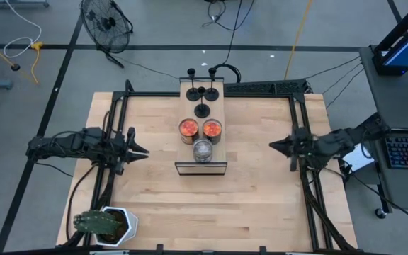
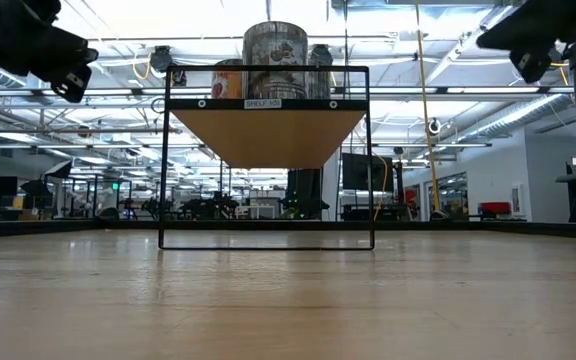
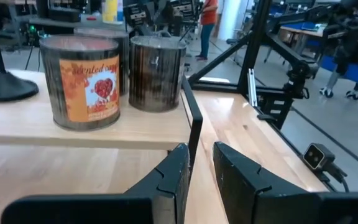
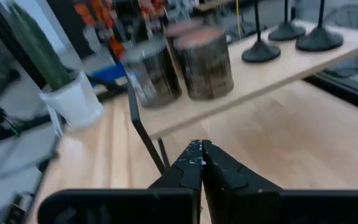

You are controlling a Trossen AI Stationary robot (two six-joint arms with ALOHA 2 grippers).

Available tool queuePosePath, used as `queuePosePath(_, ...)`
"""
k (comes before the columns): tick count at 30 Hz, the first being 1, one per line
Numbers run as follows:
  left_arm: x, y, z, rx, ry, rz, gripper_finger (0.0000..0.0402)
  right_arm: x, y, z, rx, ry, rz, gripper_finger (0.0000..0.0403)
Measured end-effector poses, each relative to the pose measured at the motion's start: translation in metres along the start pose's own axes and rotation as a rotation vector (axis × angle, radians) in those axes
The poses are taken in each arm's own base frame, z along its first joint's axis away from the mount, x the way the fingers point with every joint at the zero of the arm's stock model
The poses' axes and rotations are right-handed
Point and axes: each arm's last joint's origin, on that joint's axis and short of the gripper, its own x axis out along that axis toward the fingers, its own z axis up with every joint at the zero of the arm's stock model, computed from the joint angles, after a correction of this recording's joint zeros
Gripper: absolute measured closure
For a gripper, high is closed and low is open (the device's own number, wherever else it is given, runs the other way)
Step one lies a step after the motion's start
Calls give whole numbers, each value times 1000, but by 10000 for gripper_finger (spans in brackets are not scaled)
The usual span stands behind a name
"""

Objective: Pick & Place candle stick holders
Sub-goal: Return to Home Position

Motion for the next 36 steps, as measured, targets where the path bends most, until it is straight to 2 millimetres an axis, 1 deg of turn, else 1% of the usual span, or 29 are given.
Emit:
queuePosePath(3, 0, 0, 1, 7, -14, -2, 321, -9, -6, 1, 32, -51, 20, 403)
queuePosePath(7, 0, 0, 2, 8, -20, -4, 321, -11, -12, -3, 67, -96, -36, 403)
queuePosePath(13, 0, 0, 3, 5, -28, -5, 321, -6, -14, -13, 103, -82, -43, 403)
queuePosePath(15, 0, 0, 3, 7, -31, -5, 321, -3, -14, -17, 77, -92, -35, 403)
queuePosePath(17, 0, 0, 4, 10, -37, -5, 321, 1, -11, -21, 37, -107, 18, 403)
queuePosePath(21, 0, 0, 5, 31, -55, 6, 321, 12, -7, -35, -17, -120, 190, 403)
queuePosePath(24, 0, 1, 6, 56, -60, 45, 321, 17, -12, -49, 9, -101, 180, 403)
queuePosePath(26, 0, 1, 6, 70, -66, 62, 321, 18, -16, -54, 35, -108, 166, 403)
queuePosePath(28, 0, 1, 8, 84, -84, 64, 321, 17, -20, -56, 48, -124, 187, 403)
queuePosePath(32, 0, 1, 8, 87, -81, 64, 321, 8, -24, -52, 60, -169, 267, 403)
queuePosePath(36, 0, 1, 7, 72, -81, 63, 321, 6, -27, -53, 60, -170, 256, 403)
